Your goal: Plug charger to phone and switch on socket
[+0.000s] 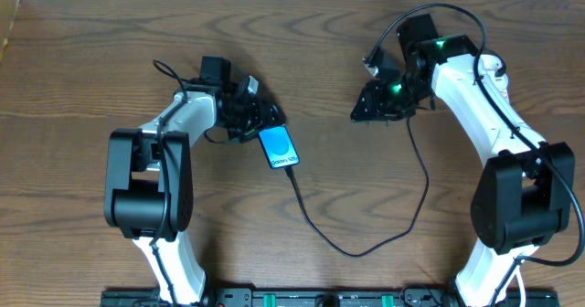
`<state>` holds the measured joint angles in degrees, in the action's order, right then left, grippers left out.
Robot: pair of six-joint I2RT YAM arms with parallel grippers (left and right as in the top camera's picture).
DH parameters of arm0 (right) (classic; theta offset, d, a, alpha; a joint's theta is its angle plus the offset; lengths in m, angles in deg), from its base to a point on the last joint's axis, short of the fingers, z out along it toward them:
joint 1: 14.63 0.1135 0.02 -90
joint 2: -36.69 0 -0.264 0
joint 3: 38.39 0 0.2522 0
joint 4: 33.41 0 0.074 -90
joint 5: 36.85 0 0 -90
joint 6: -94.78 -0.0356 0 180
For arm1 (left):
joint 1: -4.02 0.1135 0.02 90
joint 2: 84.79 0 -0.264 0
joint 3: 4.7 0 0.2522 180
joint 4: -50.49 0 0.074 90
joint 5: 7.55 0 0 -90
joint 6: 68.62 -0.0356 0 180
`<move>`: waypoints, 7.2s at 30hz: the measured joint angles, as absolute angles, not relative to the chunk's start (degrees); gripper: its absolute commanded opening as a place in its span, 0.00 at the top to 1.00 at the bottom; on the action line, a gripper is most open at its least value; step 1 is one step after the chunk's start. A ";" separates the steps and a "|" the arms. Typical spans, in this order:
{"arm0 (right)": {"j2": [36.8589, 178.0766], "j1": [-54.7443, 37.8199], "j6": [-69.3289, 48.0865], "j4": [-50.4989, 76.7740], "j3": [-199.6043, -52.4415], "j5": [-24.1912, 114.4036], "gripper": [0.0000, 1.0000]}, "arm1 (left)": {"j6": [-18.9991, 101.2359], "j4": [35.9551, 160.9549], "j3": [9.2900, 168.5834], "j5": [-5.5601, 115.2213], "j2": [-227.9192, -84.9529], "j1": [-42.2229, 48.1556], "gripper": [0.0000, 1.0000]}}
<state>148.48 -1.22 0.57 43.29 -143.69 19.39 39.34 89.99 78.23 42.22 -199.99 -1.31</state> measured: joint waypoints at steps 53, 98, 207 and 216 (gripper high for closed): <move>136.07 -17.61 9.03 50.46 -150.03 24.66 0.46 | 40.06 100.13 78.10 58.66 -149.41 3.68 0.04; 136.11 -34.99 -5.70 40.38 -150.03 27.35 0.99 | 40.06 100.21 78.10 58.68 -149.41 3.68 0.03; 166.03 -37.67 -16.04 29.19 -153.79 39.72 0.99 | 40.43 100.21 78.10 58.81 -149.41 3.68 0.03; 165.73 -32.54 -15.84 35.84 -151.39 31.52 0.99 | 40.45 100.26 78.10 58.81 -149.41 3.68 0.03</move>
<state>165.73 -32.54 -15.85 35.84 -151.39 31.52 40.45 100.26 78.10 58.81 -149.41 3.68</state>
